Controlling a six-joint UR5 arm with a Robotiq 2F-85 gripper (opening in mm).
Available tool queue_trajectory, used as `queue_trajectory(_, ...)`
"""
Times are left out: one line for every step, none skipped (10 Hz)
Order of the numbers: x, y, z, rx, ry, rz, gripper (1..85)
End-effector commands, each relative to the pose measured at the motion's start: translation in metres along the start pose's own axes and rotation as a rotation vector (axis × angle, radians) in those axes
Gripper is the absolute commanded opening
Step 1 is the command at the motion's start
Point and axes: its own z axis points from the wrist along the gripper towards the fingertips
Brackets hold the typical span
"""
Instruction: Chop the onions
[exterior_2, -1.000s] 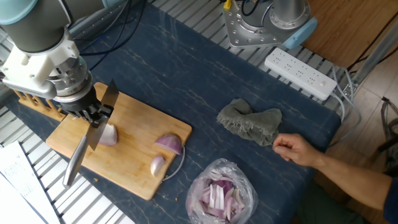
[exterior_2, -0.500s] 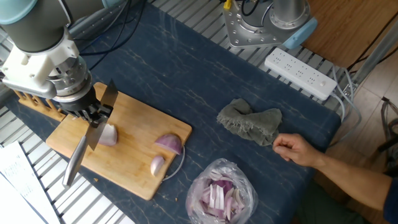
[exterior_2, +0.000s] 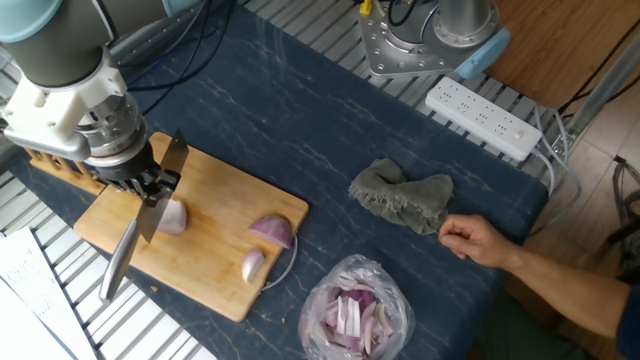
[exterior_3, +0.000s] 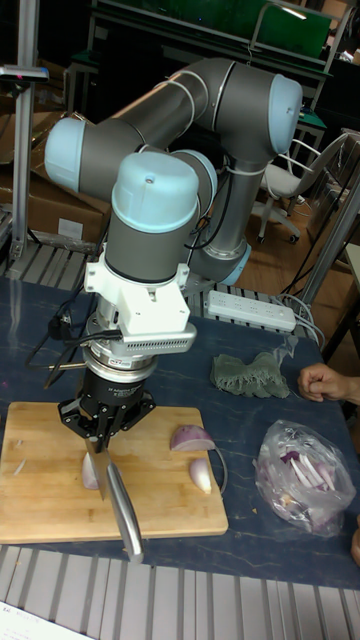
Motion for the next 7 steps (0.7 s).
queue_trajectory(-0.0019, -0.0007, 0.0016, -0.006, -0.008, 0.006, 1.0)
queue_trajectory(-0.0023, -0.0005, 0.0027, -0.008, -0.009, 0.006, 1.0)
queue_trajectory(-0.0039, -0.0004, 0.0042, -0.009, -0.013, 0.008, 1.0)
queue_trajectory(-0.0053, 0.0002, 0.0058, -0.013, -0.016, 0.009, 1.0)
queue_trajectory(-0.0065, 0.0016, 0.007, -0.02, -0.019, 0.014, 1.0)
queue_trajectory(-0.0067, 0.0009, 0.0082, -0.022, -0.022, 0.014, 1.0)
queue_trajectory(-0.0063, -0.001, 0.0097, -0.024, -0.026, 0.009, 1.0)
